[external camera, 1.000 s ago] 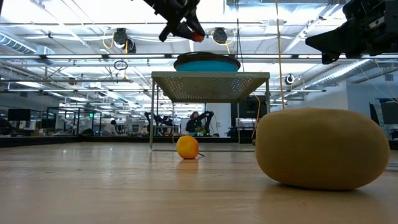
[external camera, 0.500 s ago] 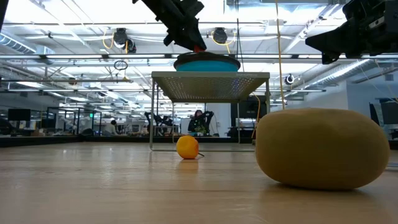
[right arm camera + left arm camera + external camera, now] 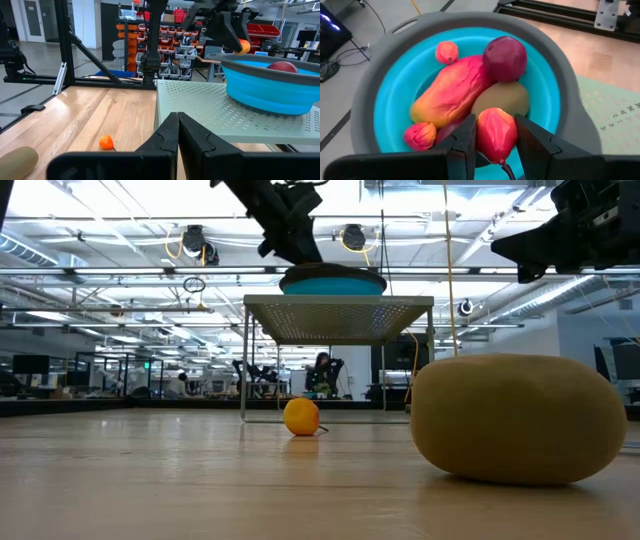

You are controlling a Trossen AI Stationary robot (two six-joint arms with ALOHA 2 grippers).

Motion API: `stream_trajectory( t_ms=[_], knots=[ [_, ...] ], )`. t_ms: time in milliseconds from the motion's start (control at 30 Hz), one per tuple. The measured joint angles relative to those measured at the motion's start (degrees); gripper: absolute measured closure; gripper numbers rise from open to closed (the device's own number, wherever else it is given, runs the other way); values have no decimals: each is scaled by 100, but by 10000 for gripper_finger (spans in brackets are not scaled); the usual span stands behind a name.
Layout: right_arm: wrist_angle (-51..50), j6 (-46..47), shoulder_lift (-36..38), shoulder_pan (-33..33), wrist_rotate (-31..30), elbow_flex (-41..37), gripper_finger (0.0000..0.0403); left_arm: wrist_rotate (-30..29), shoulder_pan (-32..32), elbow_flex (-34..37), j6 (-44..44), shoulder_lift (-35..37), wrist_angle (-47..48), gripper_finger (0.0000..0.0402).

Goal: Pick & Place Fruit
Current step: Put the peach into the blue strainer bowl on the shelf

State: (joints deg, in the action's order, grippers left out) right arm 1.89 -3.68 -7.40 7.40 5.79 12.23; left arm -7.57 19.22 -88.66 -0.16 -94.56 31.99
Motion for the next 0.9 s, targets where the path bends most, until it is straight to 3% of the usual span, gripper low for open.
stream_trajectory(
  t_ms=[500, 900],
  knots=[
    [1, 0, 0, 0, 2, 0, 403, 34, 97, 9, -73, -173, 167, 288],
    [0, 0, 0, 0, 2, 0, 403, -20, 97, 4, -22, -192, 129, 199]
  ],
)
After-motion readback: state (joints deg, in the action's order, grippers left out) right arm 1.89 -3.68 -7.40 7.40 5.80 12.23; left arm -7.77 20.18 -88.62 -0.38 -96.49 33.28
